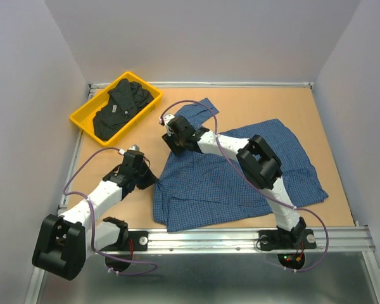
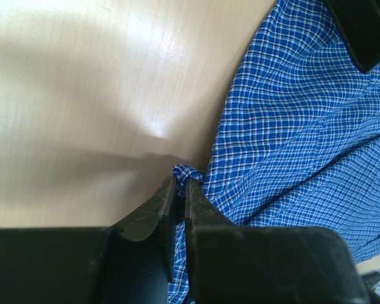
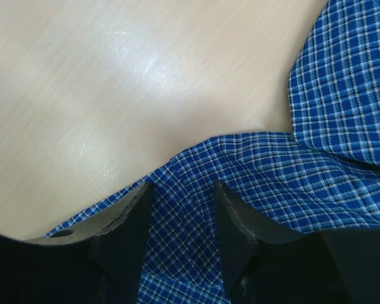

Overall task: Fold and stack the long sleeve shirts
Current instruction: Fold the shirt

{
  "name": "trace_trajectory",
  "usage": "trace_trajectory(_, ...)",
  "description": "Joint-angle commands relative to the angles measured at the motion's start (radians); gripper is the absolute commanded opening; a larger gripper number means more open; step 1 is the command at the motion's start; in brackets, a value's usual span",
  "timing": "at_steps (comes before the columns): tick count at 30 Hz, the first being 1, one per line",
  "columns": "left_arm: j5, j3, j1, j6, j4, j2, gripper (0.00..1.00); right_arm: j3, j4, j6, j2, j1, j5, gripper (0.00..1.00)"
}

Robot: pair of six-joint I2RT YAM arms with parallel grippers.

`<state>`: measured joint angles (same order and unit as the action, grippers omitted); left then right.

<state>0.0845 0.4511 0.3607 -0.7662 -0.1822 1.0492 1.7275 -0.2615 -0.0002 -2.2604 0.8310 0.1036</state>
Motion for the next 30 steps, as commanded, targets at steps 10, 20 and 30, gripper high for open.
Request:
trace_trajectory(10, -0.189, -0.006, 0.001, -0.059, -0.049, -0.075, 0.26, 0.292, 0.01, 0.026, -0.18, 0.002, -0.136, 0.49)
trace_trajectory(20, -0.259, 0.106, -0.029, -0.001, -0.108, -0.063, 0.74, 0.396, 0.007, 0.009, -0.094, 0.003, -0.144, 0.66)
trace_trajectory(30, -0.134, 0.361, -0.034, 0.249, 0.009, 0.196, 0.82, 0.074, -0.005, -0.043, 0.267, -0.131, 0.082, 0.83)
